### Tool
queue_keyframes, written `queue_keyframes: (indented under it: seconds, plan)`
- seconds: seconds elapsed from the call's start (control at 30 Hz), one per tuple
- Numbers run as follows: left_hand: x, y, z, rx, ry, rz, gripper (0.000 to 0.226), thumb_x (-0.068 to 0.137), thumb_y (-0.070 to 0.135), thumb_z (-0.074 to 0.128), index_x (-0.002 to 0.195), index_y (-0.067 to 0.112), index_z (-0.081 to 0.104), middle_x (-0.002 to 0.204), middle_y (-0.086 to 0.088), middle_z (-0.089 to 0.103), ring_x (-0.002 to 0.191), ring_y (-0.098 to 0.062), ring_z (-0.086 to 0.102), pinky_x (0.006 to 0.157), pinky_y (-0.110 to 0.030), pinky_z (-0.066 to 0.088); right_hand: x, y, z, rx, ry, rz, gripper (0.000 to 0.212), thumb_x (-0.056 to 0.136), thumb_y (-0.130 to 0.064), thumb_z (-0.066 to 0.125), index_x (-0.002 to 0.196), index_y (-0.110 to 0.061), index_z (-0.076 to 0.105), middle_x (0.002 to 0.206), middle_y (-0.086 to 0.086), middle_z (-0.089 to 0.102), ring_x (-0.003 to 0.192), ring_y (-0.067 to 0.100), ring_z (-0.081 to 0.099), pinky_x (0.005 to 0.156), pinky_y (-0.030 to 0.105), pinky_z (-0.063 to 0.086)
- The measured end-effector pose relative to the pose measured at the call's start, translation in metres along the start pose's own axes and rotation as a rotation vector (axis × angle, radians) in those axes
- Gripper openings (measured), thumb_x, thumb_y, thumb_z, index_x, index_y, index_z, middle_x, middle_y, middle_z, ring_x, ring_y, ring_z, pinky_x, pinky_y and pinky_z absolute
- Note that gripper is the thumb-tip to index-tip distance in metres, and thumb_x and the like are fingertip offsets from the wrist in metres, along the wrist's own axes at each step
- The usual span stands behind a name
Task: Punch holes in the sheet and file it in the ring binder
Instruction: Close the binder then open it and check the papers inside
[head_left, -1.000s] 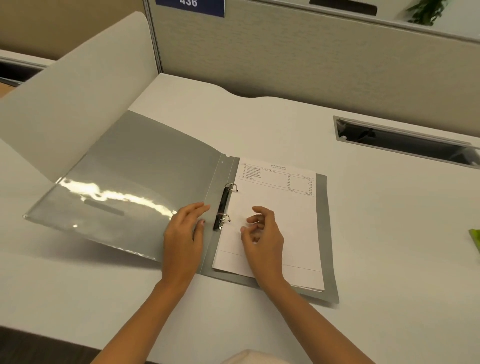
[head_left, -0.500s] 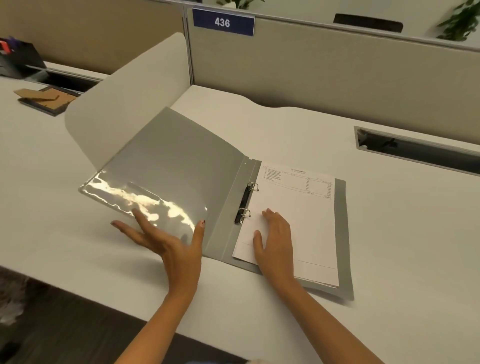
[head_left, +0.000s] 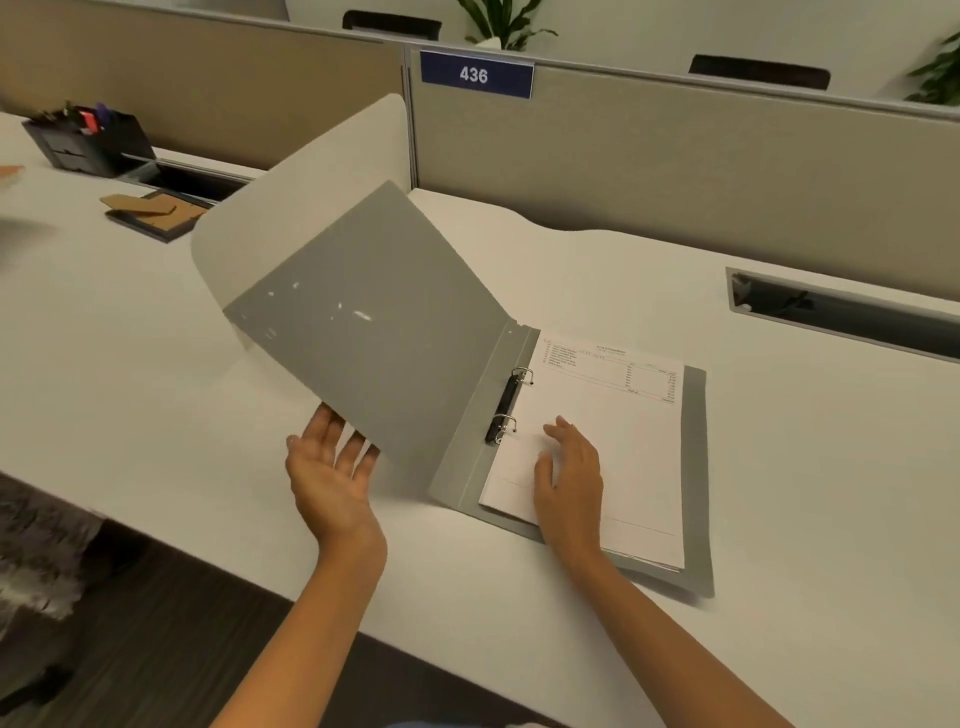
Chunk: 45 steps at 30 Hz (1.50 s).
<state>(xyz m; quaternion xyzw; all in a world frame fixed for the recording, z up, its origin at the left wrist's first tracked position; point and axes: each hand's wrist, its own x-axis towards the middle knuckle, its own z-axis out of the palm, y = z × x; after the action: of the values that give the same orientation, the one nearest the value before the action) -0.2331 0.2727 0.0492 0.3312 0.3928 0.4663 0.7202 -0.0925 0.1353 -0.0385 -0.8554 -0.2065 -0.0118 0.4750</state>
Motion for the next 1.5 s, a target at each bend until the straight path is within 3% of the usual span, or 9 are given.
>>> queue_keyframes:
  seconds: [0.23,0.33,0.47,0.6,0.77,0.9,1.0,1.4,1.5]
  plan:
    - [-0.018,0.006,0.020,0.276,-0.316,0.071,0.028,0.100,0.021,0.041,0.097,0.018,0.068,0.100,-0.002,0.072,0.098,-0.021,0.066,0.093,-0.040,0.051,0.002,-0.021,-0.043,0.416,0.175,0.190,0.030,0.099,-0.011,0.046,0.123,-0.021,0.063,0.124,-0.009,0.065,0.117,0.004,0.058,0.102,0.015,0.044]
    - [-0.020,0.000,0.031,0.401,-0.474,0.085,0.021,0.096,0.013,0.047,0.103,0.011,0.067,0.103,-0.007,0.071,0.099,-0.023,0.066,0.099,-0.046,0.048,0.007,-0.026,-0.066,0.622,0.209,0.280,0.028,0.100,-0.021,0.046,0.123,-0.020,0.063,0.122,-0.007,0.067,0.114,0.010,0.062,0.102,0.031,0.048]
    - [-0.025,-0.009,0.045,0.491,-0.610,0.106,0.026,0.097,0.016,0.047,0.116,0.020,0.065,0.115,0.002,0.069,0.112,-0.017,0.061,0.104,-0.039,0.045,0.017,-0.034,-0.104,0.854,0.183,0.387,0.035,0.101,-0.030,0.044,0.129,-0.015,0.059,0.126,0.001,0.065,0.117,0.019,0.061,0.104,0.041,0.045]
    - [-0.027,-0.017,0.059,0.466,-0.639,0.085,0.031,0.098,0.026,0.044,0.124,0.027,0.060,0.124,0.002,0.064,0.120,-0.018,0.056,0.105,-0.037,0.042,0.024,-0.020,-0.125,0.665,0.068,0.460,0.034,0.095,-0.035,0.052,0.127,-0.025,0.061,0.129,-0.007,0.063,0.123,0.017,0.055,0.111,0.045,0.036]
    - [-0.026,-0.028,0.071,0.439,-0.582,0.026,0.037,0.098,0.038,0.040,0.127,0.021,0.056,0.127,-0.008,0.060,0.121,-0.028,0.053,0.104,-0.046,0.044,0.017,0.004,-0.121,0.231,-0.144,0.446,0.044,0.098,-0.029,0.048,0.142,-0.027,0.046,0.147,-0.007,0.046,0.135,0.014,0.041,0.113,0.033,0.029]
    - [-0.028,-0.029,0.077,0.428,-0.614,0.027,0.038,0.097,0.044,0.039,0.128,0.029,0.055,0.129,-0.001,0.060,0.124,-0.022,0.052,0.107,-0.049,0.039,0.003,0.020,-0.100,-0.162,-0.398,0.329,0.053,0.102,-0.026,0.039,0.152,-0.023,0.022,0.161,-0.003,0.013,0.150,0.019,0.008,0.119,0.034,0.007]
    - [-0.031,-0.030,0.081,0.410,-0.628,-0.003,0.047,0.091,0.055,0.039,0.129,0.032,0.055,0.131,0.000,0.060,0.126,-0.023,0.051,0.108,-0.048,0.038,-0.001,0.026,-0.086,-0.319,-0.450,0.205,0.059,0.101,-0.017,0.037,0.154,-0.016,0.011,0.163,0.003,0.001,0.150,0.021,-0.006,0.119,0.033,-0.005]
    - [-0.029,-0.029,0.092,0.376,-0.699,-0.020,0.043,0.099,0.045,0.035,0.134,0.025,0.050,0.133,-0.010,0.057,0.116,-0.025,0.058,0.100,-0.047,0.048,-0.020,0.013,-0.078,-0.654,-0.324,0.123,0.057,0.101,-0.035,0.034,0.154,-0.021,0.018,0.162,0.001,0.015,0.149,0.023,0.016,0.116,0.037,0.021]
    - [-0.025,-0.029,0.097,0.413,-0.775,0.014,0.040,0.098,0.046,0.037,0.136,0.038,0.047,0.134,0.002,0.058,0.120,-0.022,0.057,0.100,-0.051,0.046,-0.027,0.010,-0.075,-0.687,-0.323,0.094,0.057,0.100,-0.037,0.034,0.153,-0.021,0.021,0.161,0.003,0.019,0.147,0.025,0.022,0.115,0.040,0.024]
